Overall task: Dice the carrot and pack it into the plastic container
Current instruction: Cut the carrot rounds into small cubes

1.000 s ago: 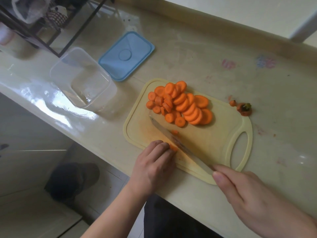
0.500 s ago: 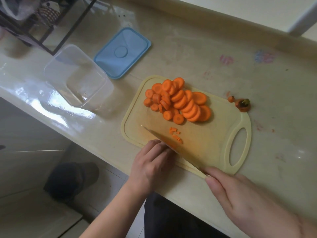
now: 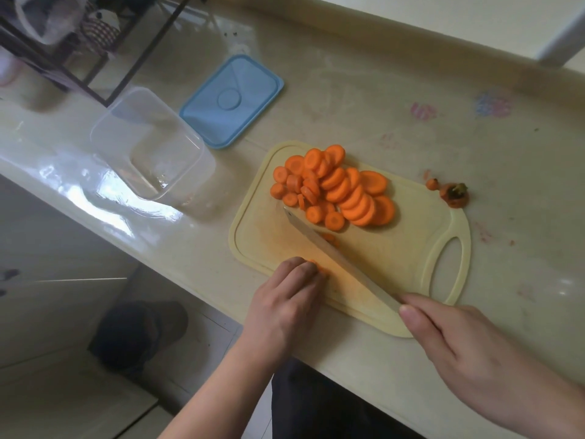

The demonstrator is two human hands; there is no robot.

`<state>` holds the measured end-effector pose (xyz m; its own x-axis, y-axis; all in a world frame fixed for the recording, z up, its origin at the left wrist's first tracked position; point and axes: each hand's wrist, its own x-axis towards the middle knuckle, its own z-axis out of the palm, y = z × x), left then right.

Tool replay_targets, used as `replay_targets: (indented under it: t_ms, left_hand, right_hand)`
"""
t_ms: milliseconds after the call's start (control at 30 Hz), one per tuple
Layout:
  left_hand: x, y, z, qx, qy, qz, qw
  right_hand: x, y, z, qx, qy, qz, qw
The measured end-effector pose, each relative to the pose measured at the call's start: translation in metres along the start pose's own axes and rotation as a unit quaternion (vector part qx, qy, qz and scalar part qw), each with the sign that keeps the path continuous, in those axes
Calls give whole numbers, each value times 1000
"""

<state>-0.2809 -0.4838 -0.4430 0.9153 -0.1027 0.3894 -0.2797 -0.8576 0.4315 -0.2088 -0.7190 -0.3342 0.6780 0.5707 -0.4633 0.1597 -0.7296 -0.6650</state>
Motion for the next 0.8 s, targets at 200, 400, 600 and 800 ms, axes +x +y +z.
replay_targets:
  t_ms: [200,400,600,800]
  left_hand:
    - [14,2,8,-12,9,-34,999]
    - [13,0,6,-23,3,-29,999]
    - [10,-2,8,-33,11,-28,999]
    - [12,-1,9,-37,17,-28,999]
  right_hand:
    - [-1,-5,-3,16,8,-3,1000]
    - [-8,-12,-6,27,0,8,1000]
    - [-19,-1,-2,34,-10,24,999]
    - [-3,-2,10,15,0,-5,1000]
